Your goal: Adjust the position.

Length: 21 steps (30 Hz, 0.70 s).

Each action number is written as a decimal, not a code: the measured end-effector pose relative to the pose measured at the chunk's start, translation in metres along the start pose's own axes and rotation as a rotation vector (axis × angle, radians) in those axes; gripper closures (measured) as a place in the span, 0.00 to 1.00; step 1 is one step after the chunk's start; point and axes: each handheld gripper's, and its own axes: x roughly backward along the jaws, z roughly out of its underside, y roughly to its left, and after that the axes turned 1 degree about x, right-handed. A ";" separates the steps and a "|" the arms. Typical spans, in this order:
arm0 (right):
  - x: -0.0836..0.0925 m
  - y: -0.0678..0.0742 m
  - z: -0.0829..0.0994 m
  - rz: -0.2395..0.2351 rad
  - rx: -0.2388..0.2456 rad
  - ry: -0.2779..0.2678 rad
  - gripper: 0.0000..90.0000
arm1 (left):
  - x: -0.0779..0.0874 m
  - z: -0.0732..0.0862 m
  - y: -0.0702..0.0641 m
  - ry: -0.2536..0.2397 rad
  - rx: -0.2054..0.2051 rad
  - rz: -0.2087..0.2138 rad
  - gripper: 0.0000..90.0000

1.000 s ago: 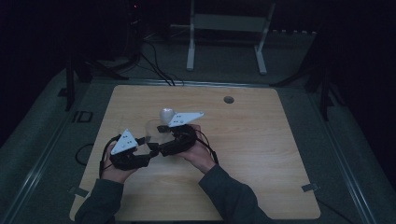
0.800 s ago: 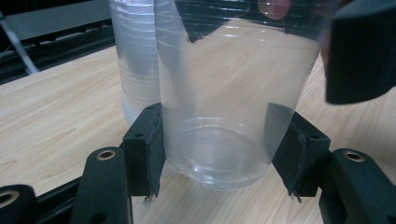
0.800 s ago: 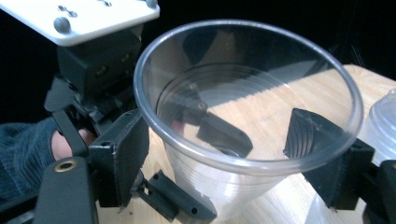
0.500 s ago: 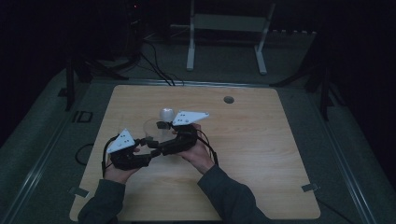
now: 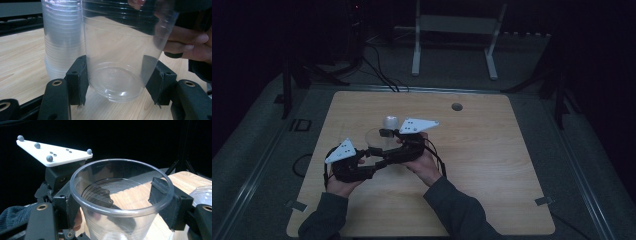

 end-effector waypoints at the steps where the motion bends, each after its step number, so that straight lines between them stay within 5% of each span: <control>1: 0.000 0.001 0.000 0.003 0.008 0.000 0.31 | 0.000 0.000 0.000 0.001 0.001 0.003 0.46; 21: 0.002 0.002 0.000 0.051 0.063 0.020 0.32 | 0.004 0.001 0.002 0.017 -0.011 -0.041 0.34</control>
